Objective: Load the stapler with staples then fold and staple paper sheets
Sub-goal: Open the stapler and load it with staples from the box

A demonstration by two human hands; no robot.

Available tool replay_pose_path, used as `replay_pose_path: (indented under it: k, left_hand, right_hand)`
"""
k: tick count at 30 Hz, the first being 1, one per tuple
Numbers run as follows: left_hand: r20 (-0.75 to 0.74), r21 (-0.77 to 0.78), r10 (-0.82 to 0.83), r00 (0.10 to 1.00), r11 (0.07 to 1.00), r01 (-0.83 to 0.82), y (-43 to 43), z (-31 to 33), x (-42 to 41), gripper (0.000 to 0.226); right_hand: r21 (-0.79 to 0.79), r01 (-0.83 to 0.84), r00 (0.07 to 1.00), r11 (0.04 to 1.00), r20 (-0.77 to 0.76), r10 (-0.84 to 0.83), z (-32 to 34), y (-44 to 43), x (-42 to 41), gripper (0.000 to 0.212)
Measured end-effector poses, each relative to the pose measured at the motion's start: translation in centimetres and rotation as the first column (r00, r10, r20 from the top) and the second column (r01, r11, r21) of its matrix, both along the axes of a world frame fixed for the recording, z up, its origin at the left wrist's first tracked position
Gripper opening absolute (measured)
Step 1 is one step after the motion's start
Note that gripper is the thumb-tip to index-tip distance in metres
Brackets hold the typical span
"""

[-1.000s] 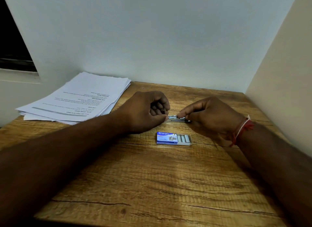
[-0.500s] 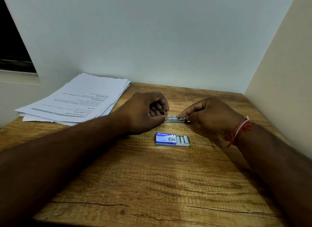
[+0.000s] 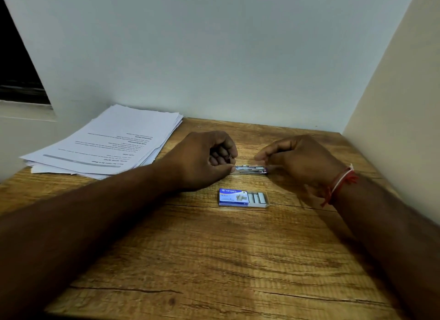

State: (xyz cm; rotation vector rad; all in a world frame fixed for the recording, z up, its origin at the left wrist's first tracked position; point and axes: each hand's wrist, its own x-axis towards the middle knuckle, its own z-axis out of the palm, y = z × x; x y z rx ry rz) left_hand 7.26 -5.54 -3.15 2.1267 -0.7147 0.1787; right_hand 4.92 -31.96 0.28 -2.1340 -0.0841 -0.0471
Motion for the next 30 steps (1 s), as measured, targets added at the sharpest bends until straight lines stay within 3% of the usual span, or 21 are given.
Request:
replay_pose_path:
  k: [3,6,13,23,30]
  left_hand:
    - [-0.006,-0.018,-0.004,1.000,1.000,0.004,0.0,-0.1,0.0,0.032]
    - [-0.001,-0.021,-0.005,1.000,1.000,0.005,-0.1,-0.1,0.0,0.034]
    - [0.076,-0.001,0.006,0.997,1.000,-0.006,-0.3,0.2,-0.5,0.031]
    - [0.152,0.046,0.008,0.988,0.999,-0.016,-0.7,0.3,-0.8,0.020]
    - [0.209,0.155,-0.050,0.977,0.988,0.017,-1.1,0.1,-0.3,0.026]
  right_hand:
    - [0.059,0.087,0.987,0.994,0.132,-0.094,-0.4,-0.5,0.7,0.033]
    - [0.062,0.051,0.989,0.997,0.139,-0.059,-0.7,-0.8,0.9,0.026]
    - [-0.301,-0.129,0.984,0.945,0.083,0.160,-1.2,-0.3,0.1,0.023]
    - [-0.321,-0.149,0.974,0.935,0.113,0.194,-1.7,-0.6,0.7,0.015]
    - [-0.320,-0.170,0.970,0.932,0.113,0.216,-1.9,-0.5,1.1,0.014]
